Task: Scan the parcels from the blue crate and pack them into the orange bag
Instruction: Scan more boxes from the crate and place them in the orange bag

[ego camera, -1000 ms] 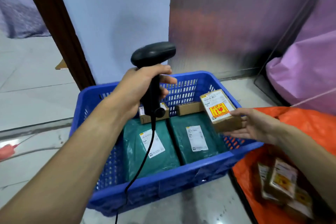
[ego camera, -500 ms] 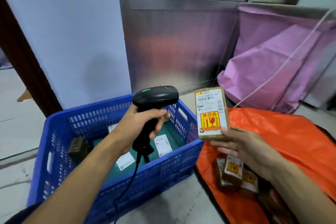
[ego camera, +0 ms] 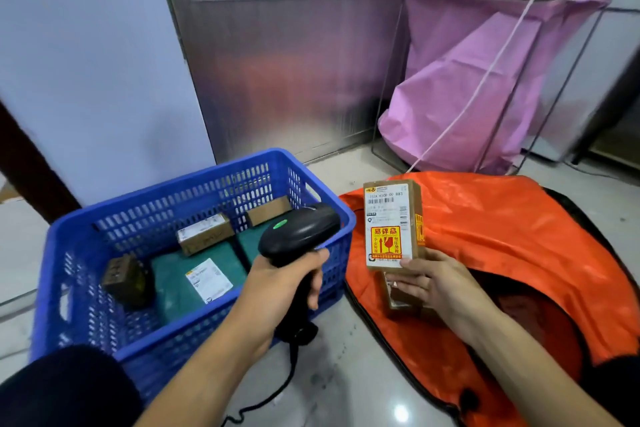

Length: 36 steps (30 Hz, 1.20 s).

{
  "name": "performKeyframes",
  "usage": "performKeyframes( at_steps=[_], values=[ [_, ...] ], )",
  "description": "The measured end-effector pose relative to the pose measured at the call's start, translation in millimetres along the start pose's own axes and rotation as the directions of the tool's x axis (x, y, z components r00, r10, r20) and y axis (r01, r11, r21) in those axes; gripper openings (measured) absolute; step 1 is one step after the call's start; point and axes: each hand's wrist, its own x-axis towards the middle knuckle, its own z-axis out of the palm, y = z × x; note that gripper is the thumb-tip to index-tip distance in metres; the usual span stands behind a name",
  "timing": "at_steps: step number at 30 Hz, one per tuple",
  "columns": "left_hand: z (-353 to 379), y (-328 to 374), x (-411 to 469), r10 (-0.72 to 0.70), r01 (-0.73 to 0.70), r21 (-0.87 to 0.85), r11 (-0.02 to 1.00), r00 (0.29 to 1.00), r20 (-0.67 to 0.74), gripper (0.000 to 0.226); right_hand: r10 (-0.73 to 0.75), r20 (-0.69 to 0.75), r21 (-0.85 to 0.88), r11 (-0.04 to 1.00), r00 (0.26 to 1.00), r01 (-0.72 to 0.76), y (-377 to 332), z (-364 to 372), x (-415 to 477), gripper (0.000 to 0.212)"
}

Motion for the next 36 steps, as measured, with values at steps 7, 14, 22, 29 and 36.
performKeyframes(
  at_steps=[7, 14, 22, 29, 36],
  values=[
    [-2, 3, 1, 0.01, -0.011, 0.006, 1.0, 1.0, 0.013, 0.019, -0.053, 0.005, -0.009, 0.999, 0.999, 0.053, -8, 7, 0, 0.043],
    [-6, 4, 0, 0.0, 0.001, -0.018, 1.0, 1.0, 0.02, 0.021, -0.062, -0.025, -0.02, 0.998, 0.998, 0.061, -7, 6, 1, 0.048],
    [1, 4, -4, 0.009, -0.015, 0.095, 0.995, 0.998, 0.07, 0.024, -0.073, -0.008, -0.052, 0.996, 0.997, 0.073, -7, 8, -3, 0.046],
    [3, 5, -5, 0.006, -0.022, 0.173, 0.985, 0.996, 0.092, 0.028, -0.091, -0.001, -0.062, 0.994, 0.996, 0.091, -6, 7, 0, 0.045],
    [5, 6, -6, 0.013, -0.03, 0.178, 0.984, 0.995, 0.096, 0.028, -0.096, 0.01, -0.067, 0.993, 0.995, 0.096, -6, 8, 1, 0.043]
  ],
)
